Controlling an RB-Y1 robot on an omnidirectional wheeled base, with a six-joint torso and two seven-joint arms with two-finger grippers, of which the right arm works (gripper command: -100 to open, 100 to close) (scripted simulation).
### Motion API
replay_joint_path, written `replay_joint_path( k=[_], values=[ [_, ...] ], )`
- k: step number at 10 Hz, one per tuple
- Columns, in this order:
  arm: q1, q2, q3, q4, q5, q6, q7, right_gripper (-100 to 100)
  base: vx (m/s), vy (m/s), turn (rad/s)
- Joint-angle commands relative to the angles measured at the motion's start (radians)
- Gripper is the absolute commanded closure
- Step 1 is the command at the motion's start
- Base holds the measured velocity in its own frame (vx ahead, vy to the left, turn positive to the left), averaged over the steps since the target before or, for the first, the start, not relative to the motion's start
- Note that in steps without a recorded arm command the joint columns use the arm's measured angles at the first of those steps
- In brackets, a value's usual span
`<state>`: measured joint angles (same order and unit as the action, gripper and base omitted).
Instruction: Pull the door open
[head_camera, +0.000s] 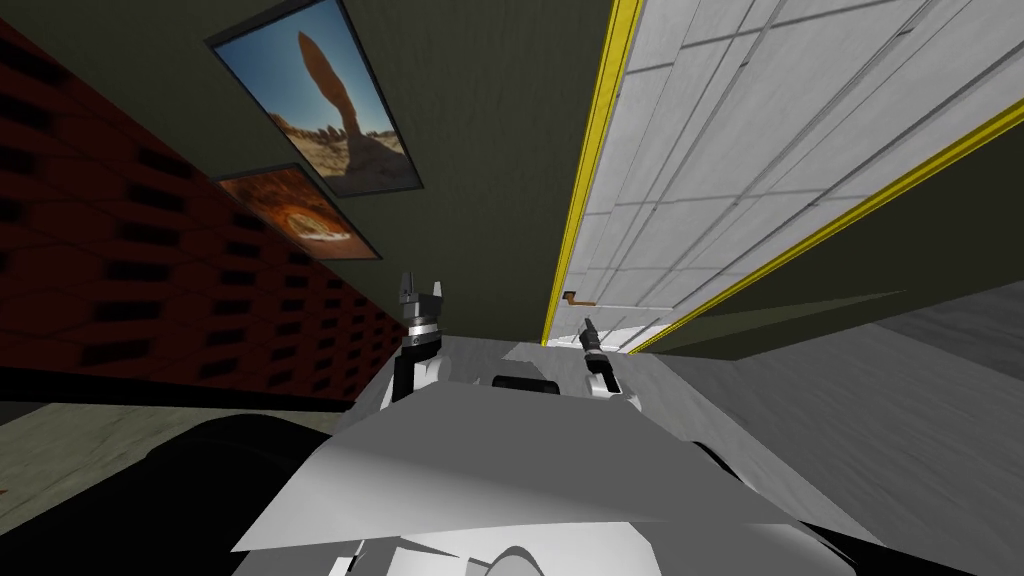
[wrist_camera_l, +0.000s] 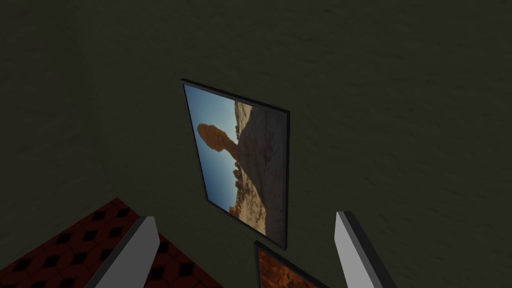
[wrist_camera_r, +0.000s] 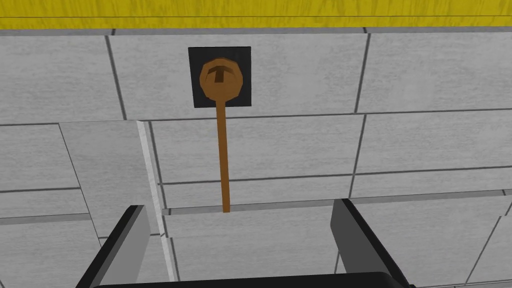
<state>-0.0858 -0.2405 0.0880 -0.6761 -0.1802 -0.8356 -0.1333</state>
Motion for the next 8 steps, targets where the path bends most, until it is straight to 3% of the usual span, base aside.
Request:
replay_joint_path(
  k=[1,3,4,7,8],
  values=[
    [-0.013,-0.007,0.004,0.036,-0.003,-0.006,-0.004,-100,0.048,-0.053,0.077],
    [-0.019,-0.008,0.004,0.047,-0.003,-0.009,-0.005,-100,0.041,-0.041,0.035],
    [-0.016,-0.019,-0.029,0.069,-0.001,-0.021,-0.017,-100,0.100,0.012,0.263],
    [-0.012,-0.027,-0.054,0.083,0.001,-0.030,-0.025,-100,0.119,0.017,0.134],
    [-0.009,-0.036,-0.082,0.098,0.003,-0.040,-0.035,-100,0.113,0.029,0.204]
  ],
)
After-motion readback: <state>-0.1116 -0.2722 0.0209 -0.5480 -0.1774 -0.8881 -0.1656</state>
